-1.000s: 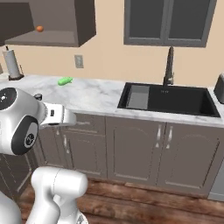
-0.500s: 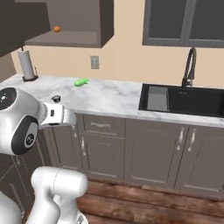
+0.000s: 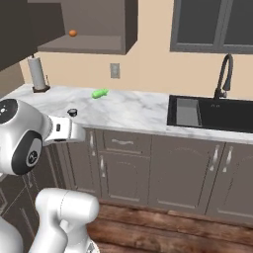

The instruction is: Pick the bar and yogurt from the counter and place them in the cabinets closest to them.

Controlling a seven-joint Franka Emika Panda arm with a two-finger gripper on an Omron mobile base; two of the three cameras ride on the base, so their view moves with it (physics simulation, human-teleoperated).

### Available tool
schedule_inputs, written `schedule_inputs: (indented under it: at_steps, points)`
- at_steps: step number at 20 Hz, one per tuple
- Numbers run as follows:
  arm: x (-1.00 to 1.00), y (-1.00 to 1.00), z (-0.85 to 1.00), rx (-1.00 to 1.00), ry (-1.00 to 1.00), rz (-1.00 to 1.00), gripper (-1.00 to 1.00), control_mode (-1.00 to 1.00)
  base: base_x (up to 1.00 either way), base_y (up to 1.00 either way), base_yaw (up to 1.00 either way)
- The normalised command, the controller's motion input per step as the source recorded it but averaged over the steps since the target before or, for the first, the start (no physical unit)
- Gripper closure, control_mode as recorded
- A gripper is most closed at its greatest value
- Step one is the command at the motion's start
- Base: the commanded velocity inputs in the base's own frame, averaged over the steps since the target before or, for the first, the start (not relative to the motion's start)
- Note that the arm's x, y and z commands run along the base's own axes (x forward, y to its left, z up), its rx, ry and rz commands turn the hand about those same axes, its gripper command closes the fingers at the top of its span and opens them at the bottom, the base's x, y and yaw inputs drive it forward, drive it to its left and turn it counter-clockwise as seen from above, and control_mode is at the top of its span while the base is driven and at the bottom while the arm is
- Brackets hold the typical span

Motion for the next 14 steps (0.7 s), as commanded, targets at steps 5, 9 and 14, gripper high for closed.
schedule_inputs:
  at_steps: [5,9,14]
  points:
    - [0.00,0.00,0.00,0.00,0.00,0.00,-1.00,1.00,0.31,0.13,-0.01]
    - [0.00,0.00,0.00,0.00,0.00,0.00,-1.00,1.00,0.52,0.29,-0.01]
    - [0.00,0.00,0.00,0.00,0.00,0.00,-1.00,1.00,0.48,0.29,-0.01]
